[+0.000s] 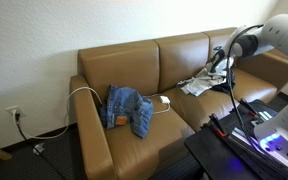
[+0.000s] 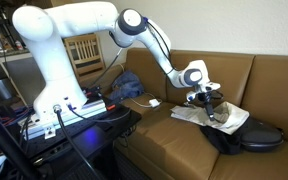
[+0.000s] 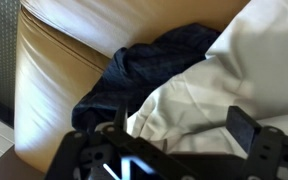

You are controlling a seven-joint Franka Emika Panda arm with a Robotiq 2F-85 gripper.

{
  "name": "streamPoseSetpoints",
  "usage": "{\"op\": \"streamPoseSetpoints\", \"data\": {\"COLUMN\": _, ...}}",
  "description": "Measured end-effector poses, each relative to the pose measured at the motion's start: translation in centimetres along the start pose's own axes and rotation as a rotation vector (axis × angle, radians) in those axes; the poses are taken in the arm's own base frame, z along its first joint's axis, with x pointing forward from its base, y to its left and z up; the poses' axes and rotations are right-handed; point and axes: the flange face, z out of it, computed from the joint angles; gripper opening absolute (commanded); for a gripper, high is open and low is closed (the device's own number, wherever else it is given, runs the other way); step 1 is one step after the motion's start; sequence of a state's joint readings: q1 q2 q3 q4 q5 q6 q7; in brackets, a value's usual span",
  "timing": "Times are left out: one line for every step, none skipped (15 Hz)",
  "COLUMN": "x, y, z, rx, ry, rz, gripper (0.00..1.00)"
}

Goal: Move the clothing to the left side of the sofa

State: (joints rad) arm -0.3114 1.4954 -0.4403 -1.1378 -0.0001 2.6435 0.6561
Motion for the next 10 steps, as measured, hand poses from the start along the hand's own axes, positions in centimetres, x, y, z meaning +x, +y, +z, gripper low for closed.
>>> {"op": "streamPoseSetpoints", "data": {"x": -0.4, "y": -0.2, "z": 0.3, "rx": -0.005, "ry": -0.003, "rz": 0.009, "gripper": 1.00}}
{"op": "streamPoseSetpoints", "data": {"x": -0.9, "y": -0.4, "z": 0.6, "rx": -0.010, "ry": -0.007, "rz": 0.017, "gripper": 1.00}}
{"op": "streamPoseSetpoints", "data": {"x": -1.5, "y": -0.6, "z": 0.9, "rx": -0.012, "ry": -0.014, "rz": 0.024, "gripper": 1.00}}
{"op": "streamPoseSetpoints", "data": {"x": -2.0, "y": -0.8, "z": 1.2, "rx": -0.013, "ry": -0.025, "rz": 0.032, "gripper": 1.00}}
{"op": "streamPoseSetpoints", "data": {"x": -2.5, "y": -0.8, "z": 1.6, "rx": -0.016, "ry": -0.039, "rz": 0.040, "gripper": 1.00}}
{"op": "streamPoseSetpoints", "data": {"x": -2.8, "y": -0.6, "z": 2.1, "rx": -0.021, "ry": -0.053, "rz": 0.051, "gripper": 1.00}}
{"op": "streamPoseSetpoints", "data": {"x": -3.0, "y": -0.3, "z": 2.5, "rx": -0.029, "ry": -0.065, "rz": 0.066, "gripper": 1.00}}
{"op": "streamPoseSetpoints", "data": {"x": -3.1, "y": 0.2, "z": 2.9, "rx": -0.039, "ry": -0.071, "rz": 0.080, "gripper": 1.00}}
{"op": "streamPoseSetpoints", "data": {"x": -3.1, "y": 0.7, "z": 3.4, "rx": -0.051, "ry": -0.074, "rz": 0.097, "gripper": 1.00}}
{"op": "streamPoseSetpoints", "data": {"x": -3.1, "y": 1.3, "z": 3.7, "rx": -0.062, "ry": -0.075, "rz": 0.114, "gripper": 1.00}}
